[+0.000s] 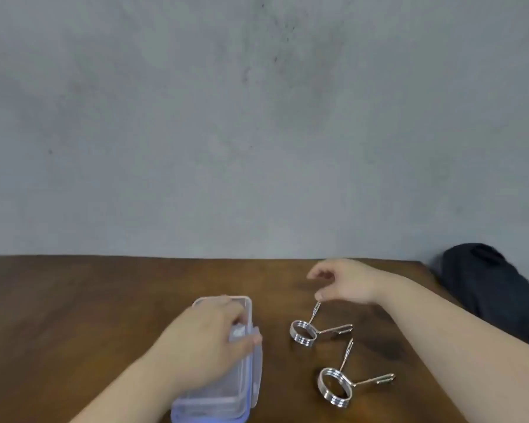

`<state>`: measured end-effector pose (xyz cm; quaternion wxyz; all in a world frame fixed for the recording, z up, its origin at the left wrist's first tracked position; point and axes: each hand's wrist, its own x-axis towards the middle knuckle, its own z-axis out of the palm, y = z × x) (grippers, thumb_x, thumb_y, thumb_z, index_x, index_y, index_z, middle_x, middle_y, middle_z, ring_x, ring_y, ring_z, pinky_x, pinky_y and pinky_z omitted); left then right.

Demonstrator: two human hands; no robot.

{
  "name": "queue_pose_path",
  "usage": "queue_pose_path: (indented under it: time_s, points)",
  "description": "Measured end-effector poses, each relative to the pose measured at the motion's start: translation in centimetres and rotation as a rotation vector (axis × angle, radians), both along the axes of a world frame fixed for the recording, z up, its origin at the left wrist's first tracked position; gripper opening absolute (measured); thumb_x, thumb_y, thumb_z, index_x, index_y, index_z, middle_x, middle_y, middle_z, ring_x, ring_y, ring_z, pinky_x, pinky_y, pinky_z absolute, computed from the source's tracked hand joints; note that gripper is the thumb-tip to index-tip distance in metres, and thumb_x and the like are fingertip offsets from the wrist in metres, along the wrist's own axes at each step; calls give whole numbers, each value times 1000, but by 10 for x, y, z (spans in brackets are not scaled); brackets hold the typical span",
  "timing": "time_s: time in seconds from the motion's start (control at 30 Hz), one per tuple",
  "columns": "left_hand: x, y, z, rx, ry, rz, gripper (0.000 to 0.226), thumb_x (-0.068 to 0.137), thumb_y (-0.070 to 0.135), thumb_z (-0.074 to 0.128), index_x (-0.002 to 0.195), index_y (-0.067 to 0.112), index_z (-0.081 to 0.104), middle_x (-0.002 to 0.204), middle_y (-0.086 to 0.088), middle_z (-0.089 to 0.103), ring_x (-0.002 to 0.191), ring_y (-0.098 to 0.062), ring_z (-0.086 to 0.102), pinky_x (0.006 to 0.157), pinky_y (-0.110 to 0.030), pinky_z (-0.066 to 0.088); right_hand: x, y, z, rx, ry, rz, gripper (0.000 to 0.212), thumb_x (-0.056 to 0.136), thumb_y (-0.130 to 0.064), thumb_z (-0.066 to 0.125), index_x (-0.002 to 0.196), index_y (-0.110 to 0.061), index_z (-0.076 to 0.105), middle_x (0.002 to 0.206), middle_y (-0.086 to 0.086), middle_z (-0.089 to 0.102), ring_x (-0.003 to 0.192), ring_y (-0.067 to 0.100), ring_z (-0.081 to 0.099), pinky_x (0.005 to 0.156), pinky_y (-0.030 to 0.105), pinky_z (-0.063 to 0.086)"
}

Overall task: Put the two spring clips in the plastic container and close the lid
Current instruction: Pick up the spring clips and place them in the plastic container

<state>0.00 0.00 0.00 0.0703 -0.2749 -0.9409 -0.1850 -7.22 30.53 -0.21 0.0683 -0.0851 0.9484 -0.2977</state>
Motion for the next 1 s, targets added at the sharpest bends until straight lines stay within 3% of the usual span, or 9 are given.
queue_pose_path:
  time_s: [0.1,0.23,0.4,0.5,0.57,0.63,0.73,0.87,1.0]
  points:
    - [21,-5,-34,-246,1,50,55,84,71,39,122,34,54,116,17,57,110,-9,52,92,-27,37,-1,-5,-23,358,-52,116,60,81,-29,77,137,-28,56,145,-7,47,126,16,48,103,29,39]
    - [33,-8,-60,-349,20,122,56,85,70,29,115,31,56,111,12,64,106,-13,56,95,-32,34,-7,-12,-56,486,-150,196,75,81,-26,76,147,-25,42,159,-3,34,144,20,29,116,38,30]
    - [43,-2,-75,-367,-71,143,44,93,61,33,110,30,58,106,10,68,105,-14,58,111,-38,21,-15,-17,-83,549,-178,240,70,77,-23,76,140,-29,48,139,0,50,137,24,38,112,45,35]
    - [45,-1,-84,-375,-84,191,41,96,57,31,108,29,59,106,11,66,107,-14,55,110,-40,11,-20,-18,-93,607,-61,248,52,79,-25,72,128,-31,57,125,-5,57,126,21,47,107,46,37]
    - [45,-1,-91,-360,-63,223,47,96,60,27,100,27,60,98,13,64,104,-13,51,108,-40,11,-22,-20,-99,631,11,220,41,83,-24,65,123,-33,60,122,-6,58,124,19,50,112,47,30]
    - [44,-3,-100,-330,-45,256,57,92,69,21,84,26,59,83,14,58,97,-11,48,108,-39,13,-23,-21,-103,610,17,174,34,85,-23,62,117,-33,61,119,-7,57,121,18,51,116,49,23]
    - [41,-7,-114,-239,40,287,63,85,77,26,65,25,55,65,13,48,85,-10,47,107,-42,19,-24,-21,-107,582,-4,133,32,82,-30,64,113,-30,58,114,-6,57,114,20,51,102,44,33]
    - [34,-16,-124,-90,197,219,46,77,52,60,49,23,40,55,12,32,66,-10,35,93,-47,39,-23,-12,-114,441,-57,35,30,74,-37,67,100,-30,53,104,-5,56,101,21,53,87,38,38]
    - [27,-23,-123,-52,233,54,35,71,28,58,52,20,29,58,8,30,68,-13,33,87,-43,34,-18,2,-109,68,-52,-134,21,70,-28,72,85,-25,58,87,1,68,83,24,63,74,37,47]
